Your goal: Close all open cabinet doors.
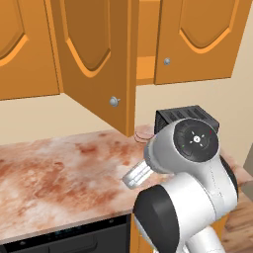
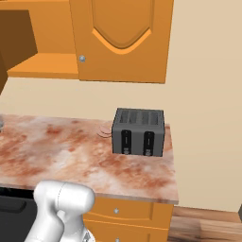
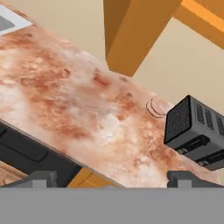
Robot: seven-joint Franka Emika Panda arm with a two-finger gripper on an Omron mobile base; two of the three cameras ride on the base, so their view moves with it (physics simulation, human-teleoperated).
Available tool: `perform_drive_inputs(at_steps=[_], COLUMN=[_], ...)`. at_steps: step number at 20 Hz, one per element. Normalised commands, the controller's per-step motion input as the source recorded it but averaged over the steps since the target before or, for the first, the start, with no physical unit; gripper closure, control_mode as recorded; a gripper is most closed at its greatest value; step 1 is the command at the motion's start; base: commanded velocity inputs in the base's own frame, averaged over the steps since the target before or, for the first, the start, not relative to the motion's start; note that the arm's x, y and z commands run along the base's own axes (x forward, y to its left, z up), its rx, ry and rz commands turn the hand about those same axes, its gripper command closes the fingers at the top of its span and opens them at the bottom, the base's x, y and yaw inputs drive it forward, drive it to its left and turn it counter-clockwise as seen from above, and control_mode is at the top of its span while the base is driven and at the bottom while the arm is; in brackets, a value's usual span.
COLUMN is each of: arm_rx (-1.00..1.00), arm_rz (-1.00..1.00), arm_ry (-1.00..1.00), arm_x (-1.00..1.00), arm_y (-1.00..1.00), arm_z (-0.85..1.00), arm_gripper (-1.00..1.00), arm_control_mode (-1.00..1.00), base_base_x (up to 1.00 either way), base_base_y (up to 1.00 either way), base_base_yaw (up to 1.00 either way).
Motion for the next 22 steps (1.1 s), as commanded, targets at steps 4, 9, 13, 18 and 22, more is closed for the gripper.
perform_drive_inputs(at_steps=[4,9,13,18,22], arm_rx=[-0.21,-0.21,-0.15,-0.07,-0.07], arm_rz=[0.11,0.08,0.05,0.03,0.0], arm_ry=[-0.06,-0.06,0.01,0.04,0.02], arm_x=[-0.57,-0.55,0.23,0.74,0.83], arm_y=[0.9,0.87,0.96,0.92,0.83], arm_z=[0.0,0.0,0.0,0.0,0.04], arm_gripper=[-1.0,-1.0,-1.0,-1.0,-1.0], arm_control_mode=[-1.0,-1.0,-1.0,-1.0,-1.0], base_base_x=[0.0,0.0,0.0,0.0,0.0], base_base_y=[0.0,0.0,0.0,0.0,0.0], base_base_yaw=[0.0,0.0,0.0,0.0,0.0])
